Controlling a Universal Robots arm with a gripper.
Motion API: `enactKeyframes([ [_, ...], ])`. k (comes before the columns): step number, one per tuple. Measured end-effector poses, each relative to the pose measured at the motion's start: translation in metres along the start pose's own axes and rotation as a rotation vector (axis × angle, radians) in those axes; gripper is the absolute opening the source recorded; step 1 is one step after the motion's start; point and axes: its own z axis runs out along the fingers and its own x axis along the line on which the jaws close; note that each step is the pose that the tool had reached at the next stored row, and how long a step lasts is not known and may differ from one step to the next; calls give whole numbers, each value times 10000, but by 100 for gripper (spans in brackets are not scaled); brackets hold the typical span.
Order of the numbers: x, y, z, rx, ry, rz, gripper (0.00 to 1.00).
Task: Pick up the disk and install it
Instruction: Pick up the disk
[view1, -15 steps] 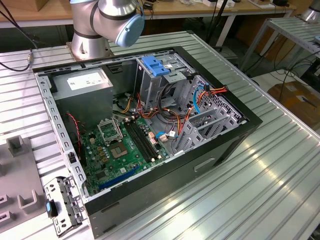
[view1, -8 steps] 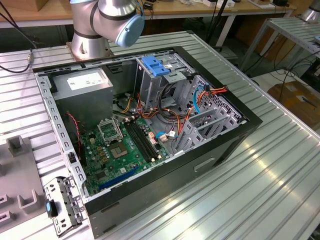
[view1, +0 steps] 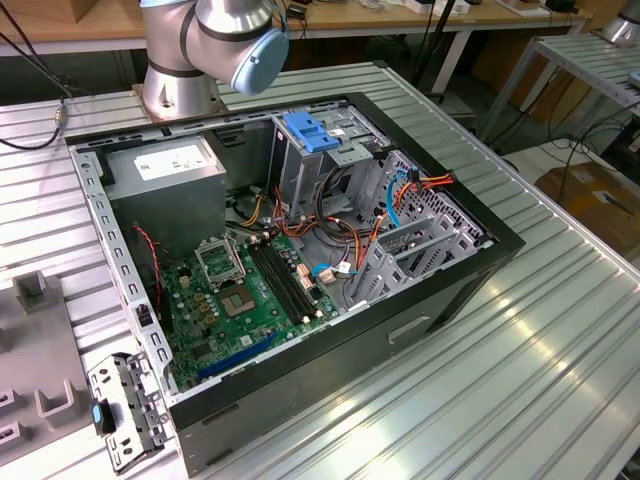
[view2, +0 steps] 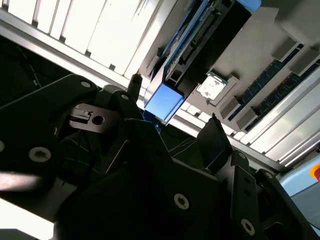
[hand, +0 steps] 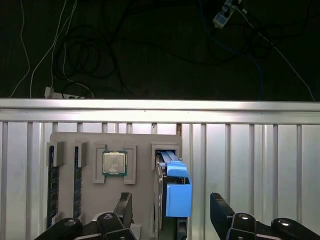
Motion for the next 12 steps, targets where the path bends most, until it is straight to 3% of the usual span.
enactKeyframes([
  [9, 0, 20, 210, 33, 1, 0, 71],
  [10, 0, 30, 230, 45, 1, 0, 64],
  [12, 1, 42, 259, 101, 1, 0, 64],
])
